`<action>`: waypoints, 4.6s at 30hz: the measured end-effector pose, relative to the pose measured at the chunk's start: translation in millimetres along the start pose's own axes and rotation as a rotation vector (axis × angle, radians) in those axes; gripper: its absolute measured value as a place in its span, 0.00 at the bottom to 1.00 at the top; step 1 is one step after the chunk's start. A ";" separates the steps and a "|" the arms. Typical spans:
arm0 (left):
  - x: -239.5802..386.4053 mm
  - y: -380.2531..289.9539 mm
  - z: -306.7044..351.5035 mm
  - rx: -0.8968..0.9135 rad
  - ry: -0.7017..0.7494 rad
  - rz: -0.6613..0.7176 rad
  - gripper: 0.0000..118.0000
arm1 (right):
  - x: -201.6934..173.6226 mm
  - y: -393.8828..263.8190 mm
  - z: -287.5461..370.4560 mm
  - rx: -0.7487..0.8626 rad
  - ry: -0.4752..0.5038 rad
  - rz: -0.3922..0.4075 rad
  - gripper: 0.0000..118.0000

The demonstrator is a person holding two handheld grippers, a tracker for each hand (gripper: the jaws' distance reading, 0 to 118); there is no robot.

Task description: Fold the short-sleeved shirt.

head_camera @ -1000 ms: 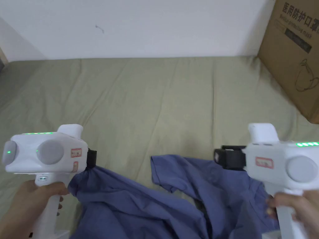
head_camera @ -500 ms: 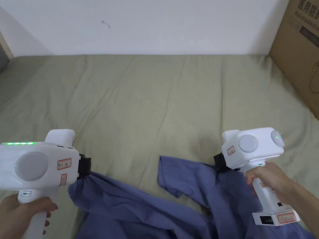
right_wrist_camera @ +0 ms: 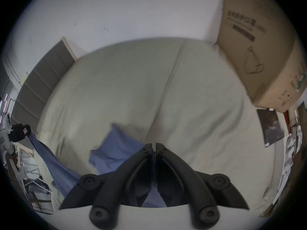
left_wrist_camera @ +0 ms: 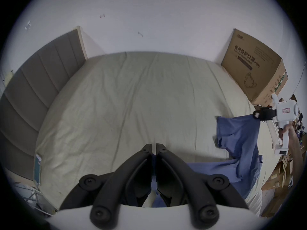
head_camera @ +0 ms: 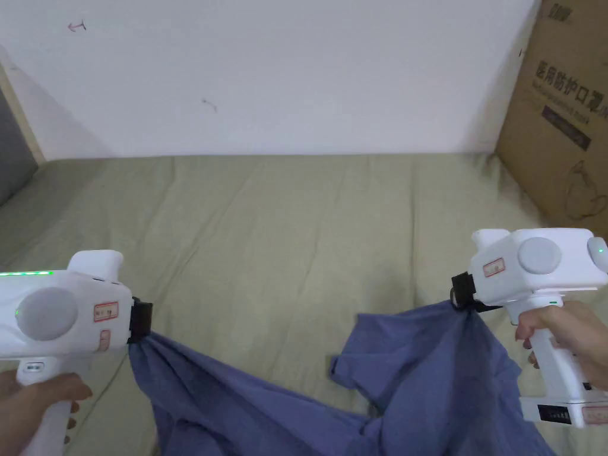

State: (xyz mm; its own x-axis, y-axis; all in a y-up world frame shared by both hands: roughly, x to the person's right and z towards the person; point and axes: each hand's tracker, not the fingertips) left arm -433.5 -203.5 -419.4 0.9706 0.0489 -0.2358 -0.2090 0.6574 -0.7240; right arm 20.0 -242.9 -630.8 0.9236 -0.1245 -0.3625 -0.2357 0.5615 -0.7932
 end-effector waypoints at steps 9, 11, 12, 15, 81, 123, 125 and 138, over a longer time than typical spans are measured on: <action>-4.6 44.5 113.0 0.236 0.095 -0.054 0.02 | 57.8 16.9 177.3 0.306 -0.079 -0.095 0.03; -3.7 47.4 135.2 0.281 0.096 -0.050 0.02 | 63.5 14.4 208.0 0.358 -0.068 -0.106 0.03; -3.3 49.0 145.8 0.291 0.090 -0.046 0.02 | 65.2 11.9 221.9 0.372 -0.060 -0.103 0.03; 0.7 49.3 170.8 0.335 0.085 -0.045 0.02 | 61.3 1.4 256.7 0.426 -0.044 -0.114 0.03; -34.7 68.3 -248.5 -0.089 0.285 -0.074 0.02 | 59.9 88.5 -126.4 -0.056 -0.147 -0.248 0.03; -59.5 -249.0 84.5 0.022 0.106 0.038 0.90 | 1.9 -316.2 134.6 0.035 -0.109 -0.211 0.91; -60.2 -252.1 95.4 0.036 0.099 0.060 0.89 | -4.1 -317.9 148.2 0.097 -0.108 -0.207 0.93; -56.8 -306.4 100.8 -0.004 0.044 0.169 0.00 | -51.8 -359.0 140.6 0.080 -0.115 -0.163 0.03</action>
State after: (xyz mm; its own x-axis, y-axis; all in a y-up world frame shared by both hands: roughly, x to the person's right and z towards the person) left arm -412.5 -331.8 -118.9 0.9152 0.1254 -0.3831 -0.3697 0.6397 -0.6739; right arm 99.3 -323.0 -258.5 0.9771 -0.1273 -0.1704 -0.0596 0.6055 -0.7936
